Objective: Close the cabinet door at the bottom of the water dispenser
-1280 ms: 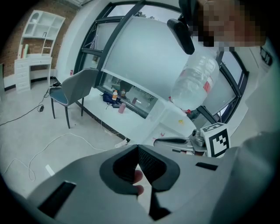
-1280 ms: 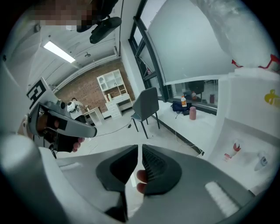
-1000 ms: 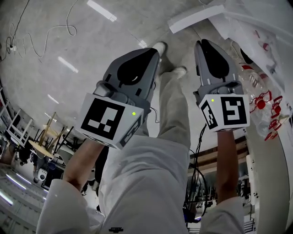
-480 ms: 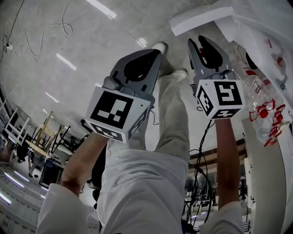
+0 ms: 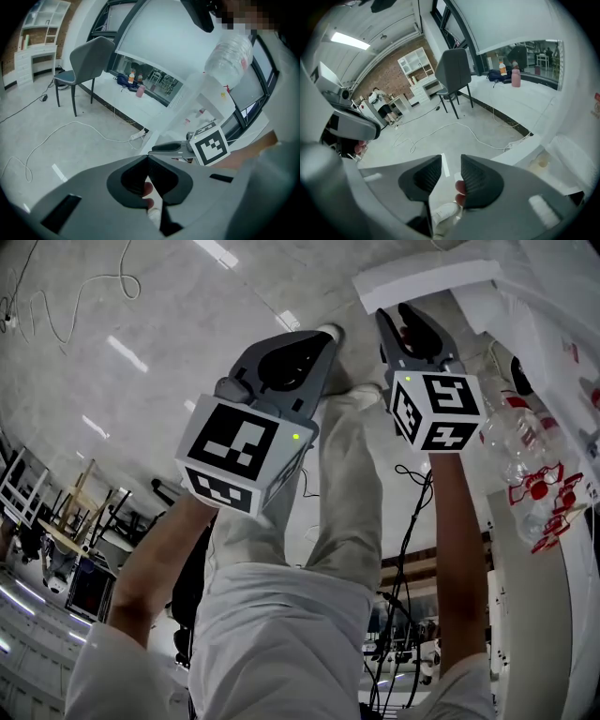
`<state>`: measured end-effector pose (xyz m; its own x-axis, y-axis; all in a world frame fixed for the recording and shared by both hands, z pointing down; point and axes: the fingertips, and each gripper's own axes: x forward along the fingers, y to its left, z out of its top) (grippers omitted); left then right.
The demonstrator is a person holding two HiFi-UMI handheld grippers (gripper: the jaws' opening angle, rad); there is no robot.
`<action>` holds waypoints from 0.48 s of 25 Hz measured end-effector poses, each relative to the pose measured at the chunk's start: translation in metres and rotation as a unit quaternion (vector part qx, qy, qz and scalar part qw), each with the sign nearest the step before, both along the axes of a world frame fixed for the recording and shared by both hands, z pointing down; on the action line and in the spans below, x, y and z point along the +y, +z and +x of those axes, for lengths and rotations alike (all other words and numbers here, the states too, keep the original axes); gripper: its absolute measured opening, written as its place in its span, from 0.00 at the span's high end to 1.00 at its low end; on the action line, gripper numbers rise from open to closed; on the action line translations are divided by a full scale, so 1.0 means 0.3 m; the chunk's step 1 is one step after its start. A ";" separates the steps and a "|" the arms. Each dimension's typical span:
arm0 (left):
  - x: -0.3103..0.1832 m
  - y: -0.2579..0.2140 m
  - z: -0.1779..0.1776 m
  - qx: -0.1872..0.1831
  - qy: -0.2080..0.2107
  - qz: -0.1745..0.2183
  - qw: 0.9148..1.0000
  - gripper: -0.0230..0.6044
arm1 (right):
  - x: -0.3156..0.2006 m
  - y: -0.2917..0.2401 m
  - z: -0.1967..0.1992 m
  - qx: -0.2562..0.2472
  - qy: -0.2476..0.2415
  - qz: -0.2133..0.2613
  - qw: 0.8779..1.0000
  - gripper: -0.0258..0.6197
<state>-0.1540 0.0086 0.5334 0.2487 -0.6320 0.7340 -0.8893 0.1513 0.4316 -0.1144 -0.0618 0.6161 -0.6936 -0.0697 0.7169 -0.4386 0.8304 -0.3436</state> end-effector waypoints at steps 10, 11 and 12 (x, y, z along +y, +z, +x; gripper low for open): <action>0.053 0.129 -0.007 -0.002 0.000 -0.027 1.000 0.95 | 0.014 0.197 -0.030 0.035 0.003 -0.021 0.999 0.77; 0.055 0.135 -0.008 -0.002 -0.001 -0.028 1.000 0.95 | 0.017 0.216 -0.033 0.040 0.002 -0.024 0.999 0.77; 0.056 0.141 -0.011 -0.001 -0.001 -0.028 1.000 0.95 | 0.021 0.236 -0.036 0.045 0.000 -0.027 0.999 0.77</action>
<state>-0.1572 0.0254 0.5757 0.2449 -0.5906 0.7689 -0.8901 0.1775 0.4198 -0.1251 -0.0555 0.6868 -0.6269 -0.0294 0.7785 -0.4692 0.8120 -0.3472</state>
